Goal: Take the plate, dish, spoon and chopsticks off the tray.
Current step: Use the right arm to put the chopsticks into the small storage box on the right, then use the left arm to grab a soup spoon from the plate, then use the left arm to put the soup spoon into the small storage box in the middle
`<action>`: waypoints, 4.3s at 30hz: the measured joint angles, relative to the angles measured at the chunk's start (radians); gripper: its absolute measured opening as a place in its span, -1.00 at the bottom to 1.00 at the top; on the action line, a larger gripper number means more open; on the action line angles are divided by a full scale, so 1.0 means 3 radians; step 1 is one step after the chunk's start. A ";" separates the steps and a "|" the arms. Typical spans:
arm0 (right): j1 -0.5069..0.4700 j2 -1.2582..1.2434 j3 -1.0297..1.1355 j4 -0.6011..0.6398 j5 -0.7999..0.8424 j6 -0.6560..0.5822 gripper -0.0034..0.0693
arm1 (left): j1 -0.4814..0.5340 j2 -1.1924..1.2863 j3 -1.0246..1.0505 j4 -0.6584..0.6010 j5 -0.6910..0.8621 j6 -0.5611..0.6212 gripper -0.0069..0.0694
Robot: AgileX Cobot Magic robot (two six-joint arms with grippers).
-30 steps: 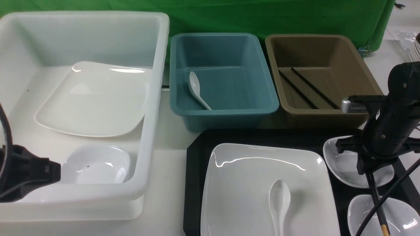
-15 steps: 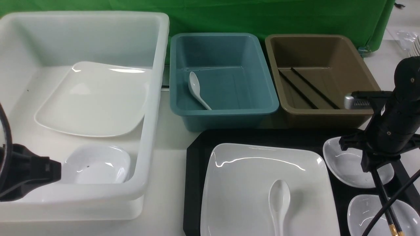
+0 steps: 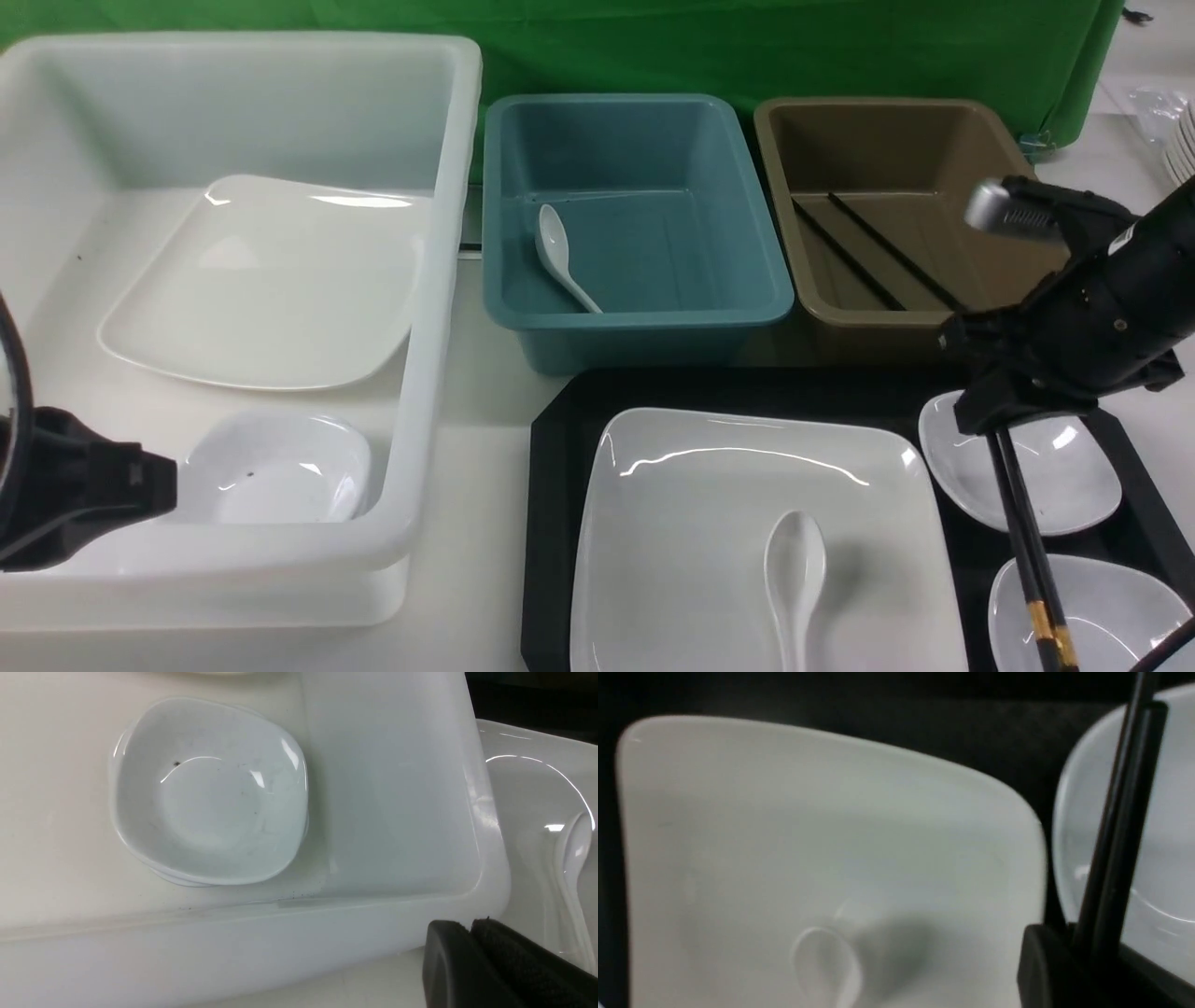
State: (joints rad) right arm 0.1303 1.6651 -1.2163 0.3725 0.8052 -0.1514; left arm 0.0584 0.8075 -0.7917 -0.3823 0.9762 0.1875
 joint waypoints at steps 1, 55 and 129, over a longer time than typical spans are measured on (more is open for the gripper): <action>0.0000 0.0000 -0.0024 0.0062 -0.0008 -0.0048 -0.75 | 0.0000 0.0000 0.0000 -0.0015 0.0000 0.0000 -0.73; -0.0215 0.0266 -0.2296 -0.0609 0.1079 -0.0001 -0.74 | -0.0819 0.0279 -0.0512 -0.0162 0.0024 -0.0012 -0.82; 0.0109 -0.2435 0.0626 -0.1886 0.0796 0.0739 -0.20 | -0.2283 0.3838 -0.3842 0.1592 -0.0198 -0.1622 -0.60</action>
State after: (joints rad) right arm 0.1630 0.9346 -1.0285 -0.1933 1.0439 0.0705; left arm -0.6266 1.9588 -1.9443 0.0954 0.9168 -0.2990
